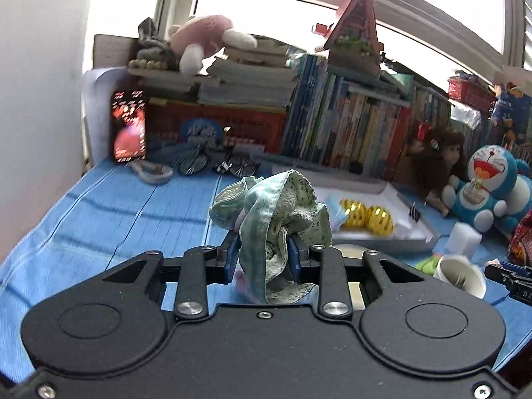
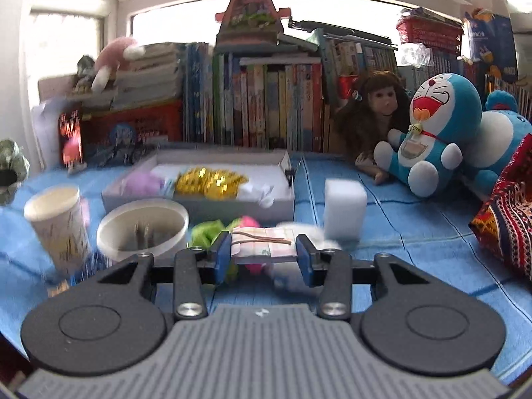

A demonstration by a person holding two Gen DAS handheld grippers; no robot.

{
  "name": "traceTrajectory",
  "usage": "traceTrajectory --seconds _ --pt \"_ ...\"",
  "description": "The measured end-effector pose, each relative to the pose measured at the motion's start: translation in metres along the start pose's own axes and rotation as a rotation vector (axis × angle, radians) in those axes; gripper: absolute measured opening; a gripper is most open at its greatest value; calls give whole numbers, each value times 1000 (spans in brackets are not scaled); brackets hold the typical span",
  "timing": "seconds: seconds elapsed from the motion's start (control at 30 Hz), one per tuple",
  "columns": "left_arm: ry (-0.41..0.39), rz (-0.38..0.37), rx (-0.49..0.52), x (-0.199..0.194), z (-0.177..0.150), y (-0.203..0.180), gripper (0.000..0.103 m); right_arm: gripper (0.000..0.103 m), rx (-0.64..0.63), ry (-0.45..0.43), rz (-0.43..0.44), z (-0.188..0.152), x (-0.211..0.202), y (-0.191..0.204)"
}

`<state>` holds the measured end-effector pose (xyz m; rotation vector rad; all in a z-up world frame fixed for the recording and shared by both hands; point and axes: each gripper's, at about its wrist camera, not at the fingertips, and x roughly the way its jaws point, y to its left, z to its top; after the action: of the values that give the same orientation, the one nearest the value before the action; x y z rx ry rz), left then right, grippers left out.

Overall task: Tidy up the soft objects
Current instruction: 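Lift and carry the green cloth and pink card with both grippers over the white tray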

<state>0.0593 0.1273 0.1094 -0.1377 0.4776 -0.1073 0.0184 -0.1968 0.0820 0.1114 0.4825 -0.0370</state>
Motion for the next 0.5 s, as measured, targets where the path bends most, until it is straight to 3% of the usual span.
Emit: traceTrajectory --seconds 0.27,0.5 --pt "49 -66 14 37 70 -16 29 47 98 38 88 61 31 -15" --pt "169 -125 -18 87 104 -36 29 47 86 95 106 99 71 -11"
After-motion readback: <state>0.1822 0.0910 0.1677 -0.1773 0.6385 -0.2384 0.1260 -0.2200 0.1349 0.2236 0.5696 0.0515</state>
